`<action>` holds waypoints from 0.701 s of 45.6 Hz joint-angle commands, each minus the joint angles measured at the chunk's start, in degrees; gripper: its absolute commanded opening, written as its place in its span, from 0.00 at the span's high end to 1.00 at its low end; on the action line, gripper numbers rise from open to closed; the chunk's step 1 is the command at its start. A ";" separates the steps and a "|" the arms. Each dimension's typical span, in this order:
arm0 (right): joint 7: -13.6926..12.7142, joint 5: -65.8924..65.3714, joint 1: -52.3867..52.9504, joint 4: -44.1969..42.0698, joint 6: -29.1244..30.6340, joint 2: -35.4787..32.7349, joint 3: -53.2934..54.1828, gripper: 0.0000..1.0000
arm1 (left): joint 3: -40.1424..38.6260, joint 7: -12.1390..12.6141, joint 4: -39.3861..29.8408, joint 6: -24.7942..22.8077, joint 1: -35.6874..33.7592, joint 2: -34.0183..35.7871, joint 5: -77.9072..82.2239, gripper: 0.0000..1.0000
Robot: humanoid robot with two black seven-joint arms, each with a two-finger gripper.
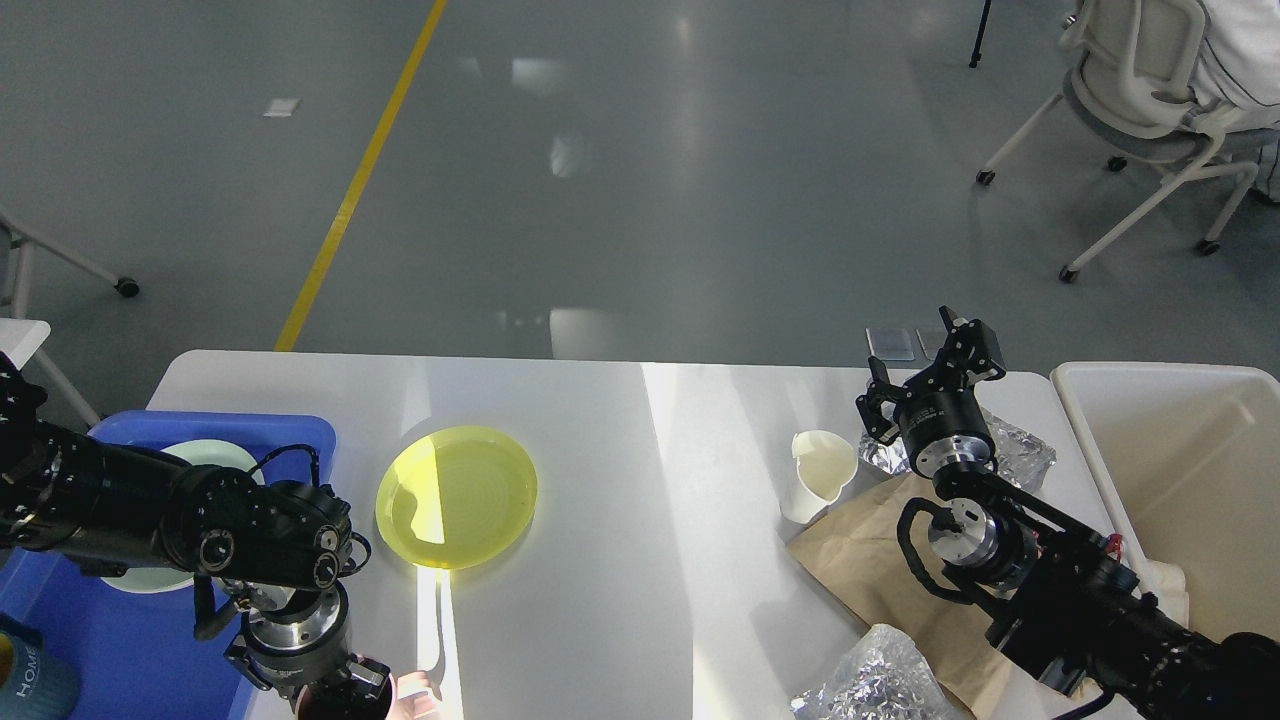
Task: Tidy desktop
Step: 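Lower the left gripper and grasp the pink mug, then lift the pink mug and carry it over the blue tray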
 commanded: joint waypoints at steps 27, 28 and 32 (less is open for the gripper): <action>0.07 0.00 0.00 0.00 0.00 0.07 0.00 0.00 | 0.00 -0.53 -0.09 -2.57 -1.67 0.62 0.00 1.00; -0.02 0.00 0.00 0.00 0.00 -0.02 0.00 0.00 | -0.09 -0.53 -0.09 -3.53 -1.93 0.70 -0.09 1.00; -0.02 0.00 0.00 0.00 0.00 -0.02 0.00 0.00 | -0.09 -0.53 -0.18 -7.84 -3.86 1.23 -0.17 1.00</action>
